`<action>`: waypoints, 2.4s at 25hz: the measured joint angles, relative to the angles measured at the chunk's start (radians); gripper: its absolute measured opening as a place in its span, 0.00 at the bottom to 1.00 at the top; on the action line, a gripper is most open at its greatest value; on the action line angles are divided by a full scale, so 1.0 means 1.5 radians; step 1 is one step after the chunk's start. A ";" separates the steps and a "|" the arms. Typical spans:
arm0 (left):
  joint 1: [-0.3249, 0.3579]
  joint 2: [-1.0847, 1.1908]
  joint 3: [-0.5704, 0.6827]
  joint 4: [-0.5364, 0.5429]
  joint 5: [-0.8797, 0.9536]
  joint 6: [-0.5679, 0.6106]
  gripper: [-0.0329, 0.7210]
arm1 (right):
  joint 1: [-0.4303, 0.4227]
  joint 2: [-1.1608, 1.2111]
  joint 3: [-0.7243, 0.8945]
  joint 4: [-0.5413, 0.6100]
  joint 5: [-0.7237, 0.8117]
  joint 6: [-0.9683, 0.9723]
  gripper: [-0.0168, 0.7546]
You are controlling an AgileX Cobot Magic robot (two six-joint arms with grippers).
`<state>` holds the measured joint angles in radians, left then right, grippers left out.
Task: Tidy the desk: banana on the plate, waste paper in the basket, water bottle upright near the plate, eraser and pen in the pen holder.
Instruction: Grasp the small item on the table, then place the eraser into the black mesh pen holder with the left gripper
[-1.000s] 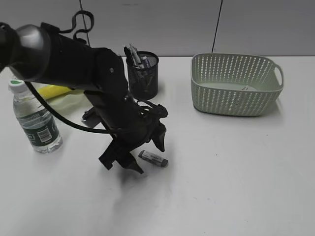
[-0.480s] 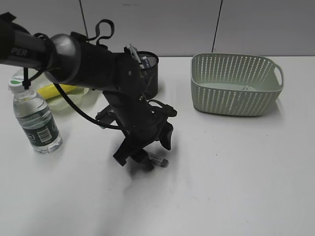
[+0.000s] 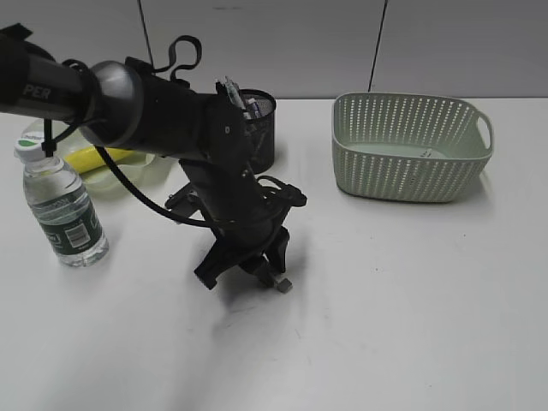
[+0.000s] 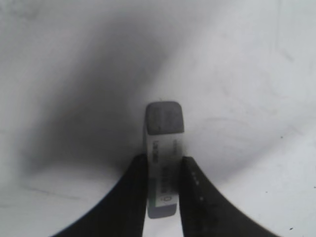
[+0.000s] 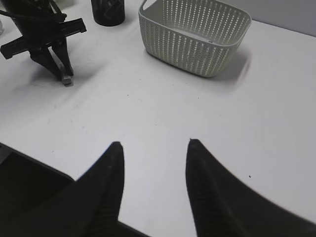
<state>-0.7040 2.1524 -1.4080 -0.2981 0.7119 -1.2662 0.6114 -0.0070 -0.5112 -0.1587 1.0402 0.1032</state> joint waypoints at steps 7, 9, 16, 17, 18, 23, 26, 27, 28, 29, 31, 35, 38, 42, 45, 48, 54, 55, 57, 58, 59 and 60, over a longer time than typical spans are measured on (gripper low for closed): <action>0.000 -0.011 -0.021 0.037 -0.012 0.006 0.23 | 0.000 0.000 0.000 0.000 0.000 -0.001 0.46; 0.000 -0.029 -0.045 0.078 -0.028 0.006 0.23 | 0.000 0.000 0.000 0.000 0.000 -0.001 0.46; 0.000 -0.070 -0.153 0.343 -0.061 0.006 0.23 | 0.000 0.000 0.000 -0.001 0.000 -0.001 0.46; 0.000 -0.071 -0.167 0.382 -0.061 0.006 0.23 | 0.000 0.000 0.000 -0.001 0.000 -0.001 0.46; 0.000 -0.071 -0.177 0.433 -0.064 0.006 0.23 | 0.000 0.000 0.000 -0.001 0.000 -0.001 0.46; 0.005 -0.073 -0.191 0.651 -0.147 0.006 0.23 | 0.000 0.000 0.000 -0.001 0.000 -0.001 0.46; 0.018 -0.058 -0.191 0.702 -0.181 0.006 0.23 | 0.000 0.000 0.000 -0.001 0.000 -0.001 0.46; 0.024 -0.048 -0.191 0.708 -0.187 0.006 0.23 | 0.000 0.000 0.000 -0.001 0.000 -0.001 0.46; 0.031 -0.038 -0.191 0.711 -0.194 0.006 0.23 | 0.000 0.000 0.000 -0.001 -0.001 -0.001 0.46; 0.038 -0.029 -0.191 0.712 -0.203 0.006 0.23 | 0.000 0.000 0.000 0.000 -0.001 -0.001 0.46; 0.053 -0.011 -0.191 0.714 -0.222 0.006 0.23 | 0.000 0.000 0.000 0.000 -0.001 -0.001 0.46; 0.075 0.001 -0.191 0.716 -0.237 0.006 0.23 | 0.000 0.000 0.000 0.000 -0.001 -0.001 0.46; 0.084 0.002 -0.191 0.716 -0.244 0.006 0.23 | 0.000 0.000 0.000 0.000 -0.001 -0.001 0.46; 0.086 0.003 -0.191 0.716 -0.261 0.006 0.23 | 0.000 0.000 0.000 0.000 -0.001 -0.001 0.46; 0.086 0.013 -0.191 0.715 -0.268 0.006 0.23 | 0.000 0.000 0.000 0.000 -0.001 -0.001 0.46; 0.086 0.027 -0.191 0.710 -0.267 0.006 0.23 | 0.000 0.000 0.000 0.000 -0.001 -0.001 0.46; 0.086 0.030 -0.191 0.696 -0.267 0.006 0.33 | 0.000 0.000 0.000 0.000 -0.001 -0.001 0.46; 0.086 0.030 -0.191 0.688 -0.267 0.006 0.38 | 0.000 0.000 0.000 0.000 -0.001 -0.001 0.46; 0.086 0.030 -0.191 0.675 -0.267 0.006 0.45 | 0.000 0.000 0.000 0.000 -0.001 -0.001 0.46; 0.086 0.030 -0.191 0.670 -0.267 0.006 0.47 | 0.000 0.000 0.000 0.000 -0.001 -0.001 0.46; 0.086 0.029 -0.191 0.668 -0.267 0.006 0.48 | 0.000 0.000 0.000 0.000 -0.001 -0.001 0.46; 0.086 0.027 -0.191 0.666 -0.267 0.006 0.49 | 0.000 0.000 0.000 0.000 -0.001 -0.001 0.46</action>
<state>-0.5744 2.1924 -1.6945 0.7003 0.3119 -1.2571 0.6114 -0.0070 -0.5112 -0.1589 1.0393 0.1014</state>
